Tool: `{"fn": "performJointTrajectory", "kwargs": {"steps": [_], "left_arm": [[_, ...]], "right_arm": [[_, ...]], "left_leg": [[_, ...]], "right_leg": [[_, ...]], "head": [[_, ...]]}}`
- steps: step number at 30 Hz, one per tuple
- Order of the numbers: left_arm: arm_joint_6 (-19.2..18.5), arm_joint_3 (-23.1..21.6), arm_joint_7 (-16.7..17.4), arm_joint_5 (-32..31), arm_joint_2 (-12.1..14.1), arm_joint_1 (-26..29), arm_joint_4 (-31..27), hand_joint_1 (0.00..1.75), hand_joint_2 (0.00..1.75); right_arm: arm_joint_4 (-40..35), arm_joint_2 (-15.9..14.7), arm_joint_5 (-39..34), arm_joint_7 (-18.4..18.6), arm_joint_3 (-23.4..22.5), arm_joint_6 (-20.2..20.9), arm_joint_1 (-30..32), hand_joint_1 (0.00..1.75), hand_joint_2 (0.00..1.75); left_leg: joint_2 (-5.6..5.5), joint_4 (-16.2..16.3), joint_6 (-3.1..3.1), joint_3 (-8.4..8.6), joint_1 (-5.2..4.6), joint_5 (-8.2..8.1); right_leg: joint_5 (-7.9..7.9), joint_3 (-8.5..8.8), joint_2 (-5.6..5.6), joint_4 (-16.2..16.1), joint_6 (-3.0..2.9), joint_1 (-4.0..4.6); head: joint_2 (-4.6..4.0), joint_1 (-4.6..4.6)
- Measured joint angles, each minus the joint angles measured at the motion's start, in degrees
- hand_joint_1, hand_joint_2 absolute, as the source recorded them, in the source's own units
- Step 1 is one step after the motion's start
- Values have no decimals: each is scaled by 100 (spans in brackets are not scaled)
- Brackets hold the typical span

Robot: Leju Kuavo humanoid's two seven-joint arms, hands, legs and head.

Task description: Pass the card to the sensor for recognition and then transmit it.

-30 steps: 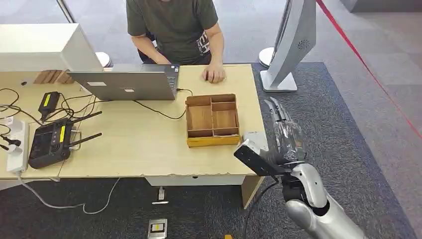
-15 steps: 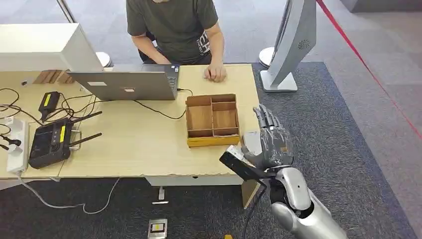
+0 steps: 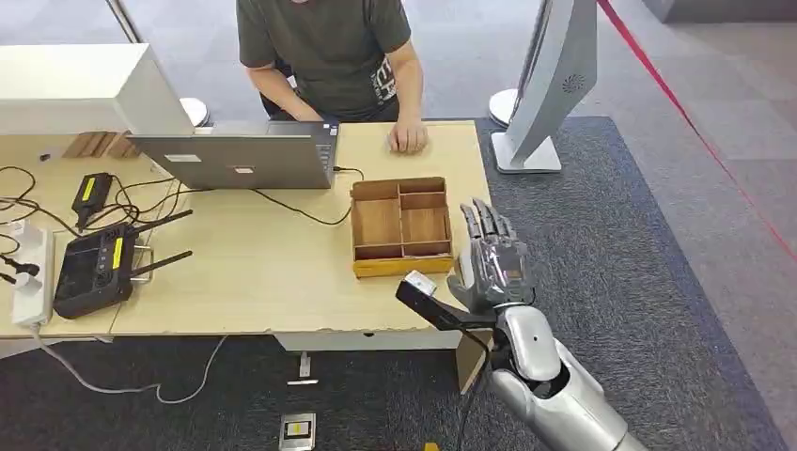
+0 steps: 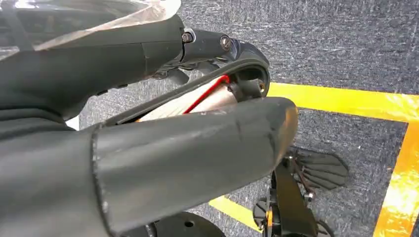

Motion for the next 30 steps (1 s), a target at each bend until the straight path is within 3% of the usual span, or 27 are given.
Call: {"fn": "performJointTrajectory", "kwargs": {"steps": [14, 30], "left_arm": [[15, 0, 31, 35, -13, 0, 0, 0, 0], [138, 7, 46, 205, -74, 1, 0, 0, 0]], "right_arm": [[627, 242, 352, 147, 33, 24, -170, 0, 175], [1447, 859, 1063, -72, 232, -4, -544, 0, 175]], "left_leg": [[0, 0, 0, 0, 0, 0], [0, 0, -1, 0, 0, 1]], "right_leg": [[0, 0, 0, 0, 0, 0], [0, 1, 0, 1, 0, 0]], "head": [[0, -2], [0, -2]]}}
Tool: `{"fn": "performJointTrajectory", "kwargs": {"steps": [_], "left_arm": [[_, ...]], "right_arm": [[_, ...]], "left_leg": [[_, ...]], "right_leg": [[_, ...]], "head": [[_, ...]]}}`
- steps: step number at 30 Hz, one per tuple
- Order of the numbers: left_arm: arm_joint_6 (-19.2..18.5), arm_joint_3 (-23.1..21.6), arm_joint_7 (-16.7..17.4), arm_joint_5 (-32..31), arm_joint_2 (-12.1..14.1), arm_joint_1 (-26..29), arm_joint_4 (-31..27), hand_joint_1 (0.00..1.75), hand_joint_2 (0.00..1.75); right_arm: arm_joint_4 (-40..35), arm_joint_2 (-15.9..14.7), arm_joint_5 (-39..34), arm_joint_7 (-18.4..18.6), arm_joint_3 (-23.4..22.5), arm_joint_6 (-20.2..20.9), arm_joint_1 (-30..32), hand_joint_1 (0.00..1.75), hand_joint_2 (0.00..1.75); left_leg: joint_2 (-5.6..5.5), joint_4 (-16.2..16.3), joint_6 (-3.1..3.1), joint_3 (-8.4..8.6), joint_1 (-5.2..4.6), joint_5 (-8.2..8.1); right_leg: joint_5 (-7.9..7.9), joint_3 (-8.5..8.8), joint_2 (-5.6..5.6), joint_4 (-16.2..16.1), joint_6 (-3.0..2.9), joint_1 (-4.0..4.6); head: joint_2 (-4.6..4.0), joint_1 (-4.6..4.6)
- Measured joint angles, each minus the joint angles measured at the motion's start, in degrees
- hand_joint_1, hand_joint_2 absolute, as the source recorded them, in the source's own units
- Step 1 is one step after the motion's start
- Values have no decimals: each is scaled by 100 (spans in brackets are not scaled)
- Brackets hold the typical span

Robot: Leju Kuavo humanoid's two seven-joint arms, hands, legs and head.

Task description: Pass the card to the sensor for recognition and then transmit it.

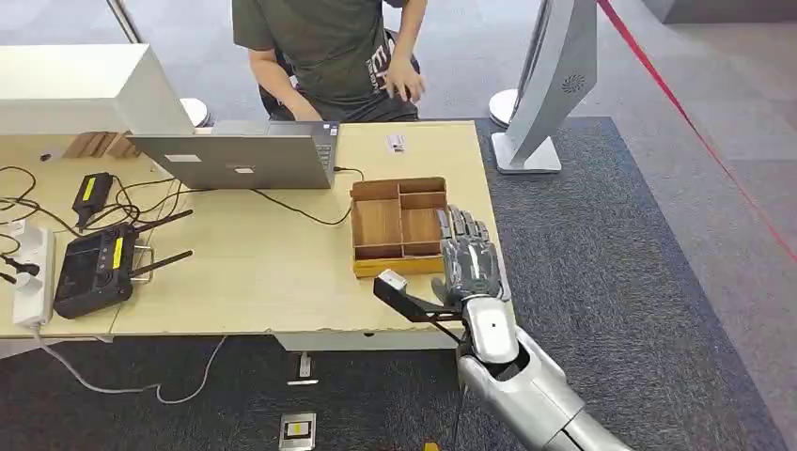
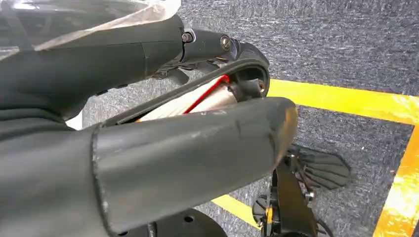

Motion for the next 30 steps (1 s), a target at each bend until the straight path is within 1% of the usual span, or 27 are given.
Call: {"fn": "performJointTrajectory", "kwargs": {"steps": [13, 18, 20, 22, 30], "left_arm": [[33, 2, 28, 28, -9, 2, 0, 0, 0], [33, 4, 22, 35, -9, 2, 0, 0, 0], [33, 7, 15, 37, -9, 3, 0, 0, 0], [33, 7, 15, 35, -9, 3, 0, 0, 0], [39, 9, 15, 31, -9, 3, 0, 0, 0]], "right_arm": [[349, 159, 179, 33, 127, -13, -117, 0, 175], [400, 170, 185, 33, 131, -26, -134, 0, 175], [465, 179, 194, 31, 138, -44, -155, 0, 175], [675, 210, 190, -37, 149, -147, -167, 0, 175], [905, 262, 199, -37, 168, -157, -169, 0, 175]], "left_leg": [[0, 0, 0, 1, 0, 0], [0, 0, 0, 1, 0, 0], [0, 0, 0, 1, 0, 0], [0, 0, 0, 1, 0, 0], [0, 0, 0, 1, 0, 0]], "right_leg": [[0, -1, 0, 0, 0, 0], [0, -1, 0, 0, 0, 0], [0, 0, 0, 0, 0, 0], [0, 0, 0, 0, 0, 0], [0, -1, 0, 0, 0, 0]], "head": [[0, 2], [0, 0], [0, 0], [0, 0], [0, 0]]}}
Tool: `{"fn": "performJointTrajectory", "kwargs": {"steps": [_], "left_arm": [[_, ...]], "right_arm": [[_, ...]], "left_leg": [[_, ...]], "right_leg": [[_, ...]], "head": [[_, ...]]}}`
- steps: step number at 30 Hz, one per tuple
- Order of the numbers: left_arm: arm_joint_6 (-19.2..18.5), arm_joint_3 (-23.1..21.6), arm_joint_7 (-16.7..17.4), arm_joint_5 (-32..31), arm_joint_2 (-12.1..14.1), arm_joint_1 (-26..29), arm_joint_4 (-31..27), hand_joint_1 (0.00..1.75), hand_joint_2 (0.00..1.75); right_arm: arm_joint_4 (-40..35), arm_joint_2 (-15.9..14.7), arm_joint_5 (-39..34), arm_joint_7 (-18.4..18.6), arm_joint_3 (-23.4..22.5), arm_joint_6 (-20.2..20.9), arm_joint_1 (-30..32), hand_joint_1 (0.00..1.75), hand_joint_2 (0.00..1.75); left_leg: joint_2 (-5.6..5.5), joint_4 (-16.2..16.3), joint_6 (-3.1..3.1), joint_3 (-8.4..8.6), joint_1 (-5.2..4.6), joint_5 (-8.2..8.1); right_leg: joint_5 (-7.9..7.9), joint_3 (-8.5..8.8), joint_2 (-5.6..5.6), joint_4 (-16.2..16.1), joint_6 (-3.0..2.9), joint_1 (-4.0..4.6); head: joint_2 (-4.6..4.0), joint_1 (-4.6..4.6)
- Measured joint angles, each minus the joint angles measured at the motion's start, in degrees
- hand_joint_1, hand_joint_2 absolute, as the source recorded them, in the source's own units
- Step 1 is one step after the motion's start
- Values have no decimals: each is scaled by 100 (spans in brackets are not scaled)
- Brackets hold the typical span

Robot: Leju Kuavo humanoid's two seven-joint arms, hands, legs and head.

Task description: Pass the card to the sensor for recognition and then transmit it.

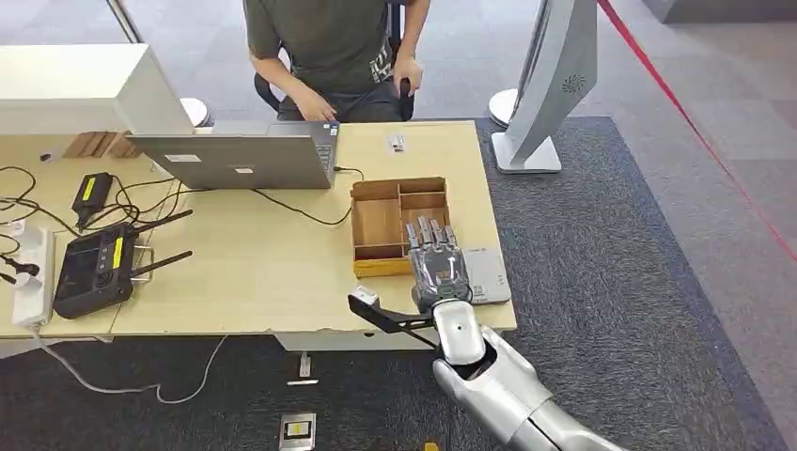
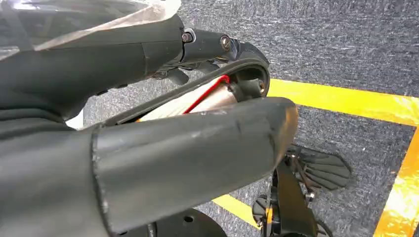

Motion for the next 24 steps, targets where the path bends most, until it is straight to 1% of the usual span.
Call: {"fn": "performJointTrajectory", "kwargs": {"steps": [8, 11, 15, 24], "left_arm": [[103, 15, -20, 20, -2, 1, 0, 0, 0], [129, 35, 15, 57, -11, 1, 0, 0, 0], [153, 39, 55, 72, -24, 3, 0, 0, 0], [179, 42, 18, 90, -35, 4, 0, 0, 0]], "right_arm": [[336, 66, -20, -103, -2, -39, -22, 0, 175], [531, 118, -90, -160, -13, -138, -26, 0, 175], [649, 173, -107, -188, -20, -184, -37, 0, 175], [852, 262, -107, -260, -20, -197, -59, 0, 175]], "left_leg": [[0, 0, 0, 0, 0, 0], [0, 0, 0, 0, 0, 0], [0, 0, 0, 1, 0, 0], [1, 0, 0, 1, 0, 0]], "right_leg": [[0, 1, 0, 0, 0, 0], [0, 1, 0, 0, 0, 0], [0, 0, 0, 0, 0, 0], [0, 1, 0, 0, 0, 0]], "head": [[0, 2], [0, 0], [0, 0], [0, 0]]}}
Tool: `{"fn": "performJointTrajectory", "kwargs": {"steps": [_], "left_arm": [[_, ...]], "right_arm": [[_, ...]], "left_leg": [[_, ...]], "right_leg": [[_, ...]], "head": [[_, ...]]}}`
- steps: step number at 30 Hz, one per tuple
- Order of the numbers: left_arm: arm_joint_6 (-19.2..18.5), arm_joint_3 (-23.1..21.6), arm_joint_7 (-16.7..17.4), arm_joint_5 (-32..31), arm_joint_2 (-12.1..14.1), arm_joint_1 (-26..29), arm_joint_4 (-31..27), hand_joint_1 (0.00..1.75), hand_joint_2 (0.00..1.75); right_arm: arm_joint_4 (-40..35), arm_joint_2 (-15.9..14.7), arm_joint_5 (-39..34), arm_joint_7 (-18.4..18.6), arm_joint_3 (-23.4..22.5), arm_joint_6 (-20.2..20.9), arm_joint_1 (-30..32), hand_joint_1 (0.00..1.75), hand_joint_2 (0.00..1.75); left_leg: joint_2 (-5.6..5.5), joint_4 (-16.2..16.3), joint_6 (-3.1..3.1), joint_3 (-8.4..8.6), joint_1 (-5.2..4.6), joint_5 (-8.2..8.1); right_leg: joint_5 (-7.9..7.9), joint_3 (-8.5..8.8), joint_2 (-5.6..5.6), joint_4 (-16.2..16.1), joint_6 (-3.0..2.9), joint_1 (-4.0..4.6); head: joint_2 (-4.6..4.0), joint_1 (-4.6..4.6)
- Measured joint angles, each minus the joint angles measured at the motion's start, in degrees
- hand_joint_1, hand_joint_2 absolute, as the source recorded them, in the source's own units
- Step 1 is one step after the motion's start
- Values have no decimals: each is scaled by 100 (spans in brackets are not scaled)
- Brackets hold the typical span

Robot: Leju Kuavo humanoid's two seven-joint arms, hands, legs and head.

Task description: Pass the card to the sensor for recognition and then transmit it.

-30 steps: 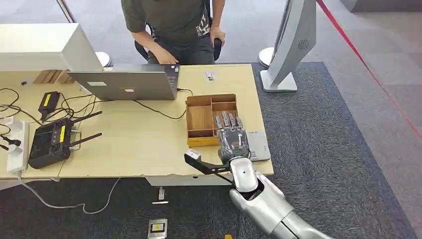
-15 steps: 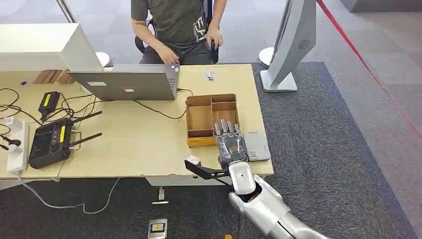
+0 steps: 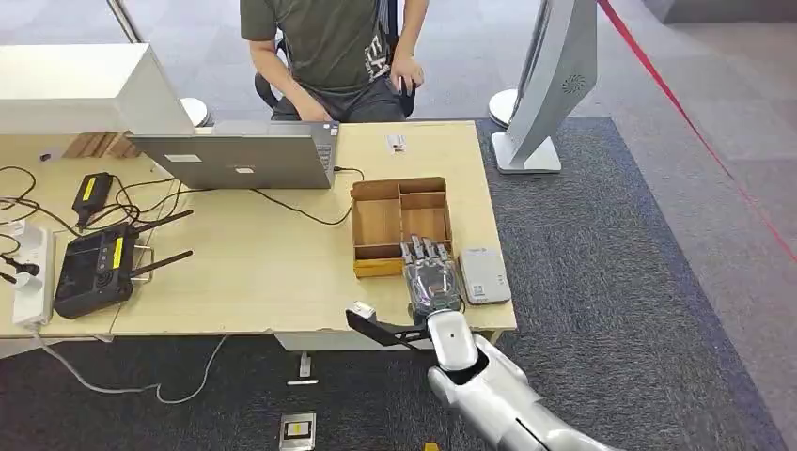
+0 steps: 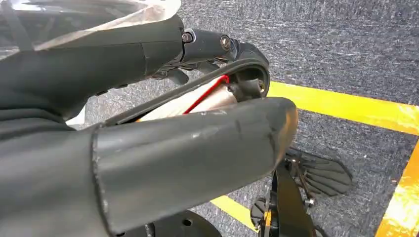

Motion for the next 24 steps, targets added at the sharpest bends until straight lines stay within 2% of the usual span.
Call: {"fn": "performJointTrajectory", "kwargs": {"steps": [18, 24], "left_arm": [[-53, -2, 52, -133, 0, 3, 0, 0, 0], [-123, -2, 50, -199, 2, 7, 0, 0, 0]], "right_arm": [[79, 9, -448, -46, 0, 7, -381, 0, 175], [-107, -46, -476, 44, -2, 192, -512, 0, 175]], "left_leg": [[0, 1, -1, 2, 0, 2], [1, 1, -1, 2, 0, 2]], "right_leg": [[2, 1, 0, 0, -1, 0], [2, 1, 0, 0, -1, 0]], "head": [[0, 0], [0, 0]]}}
